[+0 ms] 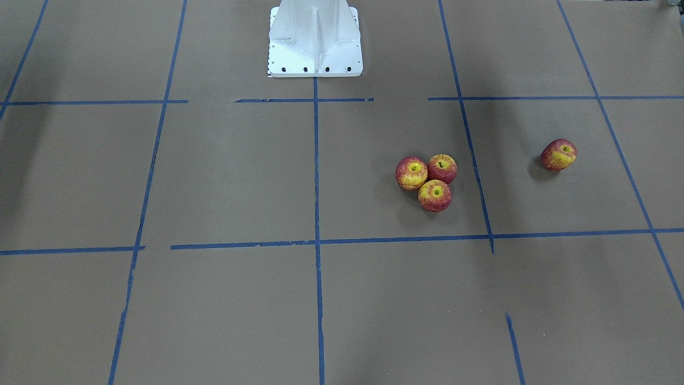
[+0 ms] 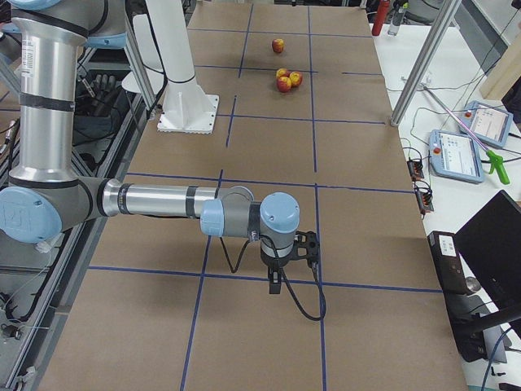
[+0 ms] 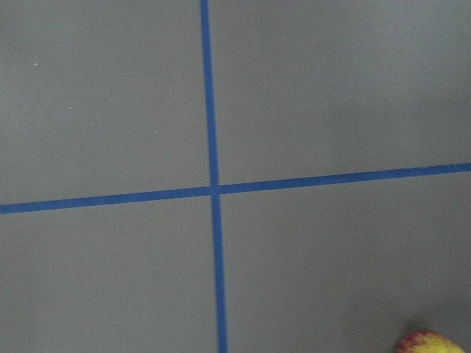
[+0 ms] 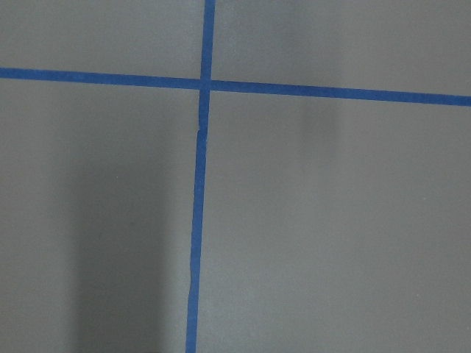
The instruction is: Stack apples
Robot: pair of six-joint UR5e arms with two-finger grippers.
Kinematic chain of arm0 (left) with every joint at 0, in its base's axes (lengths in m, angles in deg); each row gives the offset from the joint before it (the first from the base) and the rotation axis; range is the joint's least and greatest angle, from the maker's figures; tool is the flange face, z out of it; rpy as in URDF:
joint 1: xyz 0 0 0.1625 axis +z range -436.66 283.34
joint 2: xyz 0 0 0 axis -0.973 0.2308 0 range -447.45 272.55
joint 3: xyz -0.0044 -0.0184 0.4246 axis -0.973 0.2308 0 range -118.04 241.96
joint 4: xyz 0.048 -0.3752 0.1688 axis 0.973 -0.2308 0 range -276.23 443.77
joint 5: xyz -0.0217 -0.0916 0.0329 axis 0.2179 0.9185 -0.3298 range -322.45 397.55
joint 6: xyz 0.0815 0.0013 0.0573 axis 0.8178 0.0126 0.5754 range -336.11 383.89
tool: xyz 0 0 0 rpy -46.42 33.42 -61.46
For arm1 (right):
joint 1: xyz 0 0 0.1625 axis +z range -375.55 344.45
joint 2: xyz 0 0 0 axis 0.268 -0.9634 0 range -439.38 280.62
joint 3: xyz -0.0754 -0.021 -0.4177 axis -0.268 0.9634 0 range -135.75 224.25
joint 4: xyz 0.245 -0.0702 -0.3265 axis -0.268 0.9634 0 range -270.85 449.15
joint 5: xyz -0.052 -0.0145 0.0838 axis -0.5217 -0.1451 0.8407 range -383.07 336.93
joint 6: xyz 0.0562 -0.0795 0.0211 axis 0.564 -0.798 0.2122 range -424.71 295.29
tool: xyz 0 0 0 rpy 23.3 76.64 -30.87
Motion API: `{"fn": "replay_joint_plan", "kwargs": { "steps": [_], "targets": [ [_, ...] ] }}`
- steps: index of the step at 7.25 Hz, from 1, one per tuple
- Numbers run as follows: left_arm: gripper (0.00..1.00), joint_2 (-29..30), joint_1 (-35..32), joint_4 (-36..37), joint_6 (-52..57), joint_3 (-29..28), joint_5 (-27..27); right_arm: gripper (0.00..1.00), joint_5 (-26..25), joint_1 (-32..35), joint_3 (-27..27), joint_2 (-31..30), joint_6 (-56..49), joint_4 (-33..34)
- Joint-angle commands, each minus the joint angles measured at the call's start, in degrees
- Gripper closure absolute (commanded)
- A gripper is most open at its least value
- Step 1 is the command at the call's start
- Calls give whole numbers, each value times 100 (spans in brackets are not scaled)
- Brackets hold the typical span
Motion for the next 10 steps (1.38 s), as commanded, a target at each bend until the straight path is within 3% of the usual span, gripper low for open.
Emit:
{"fn": "replay_joint_plan", "kwargs": {
  "steps": [1,5,10],
  "targets": [
    [0,120,1313,-373,-1715,14,92,0,-2,0,0,0,0,0],
    [0,138,1897,-356,-1879,-240,-724,0,-2,0,0,0,0,0],
    [0,155,1995,-391,-1869,-303,-673,0,-2,0,0,0,0,0]
  ]
}}
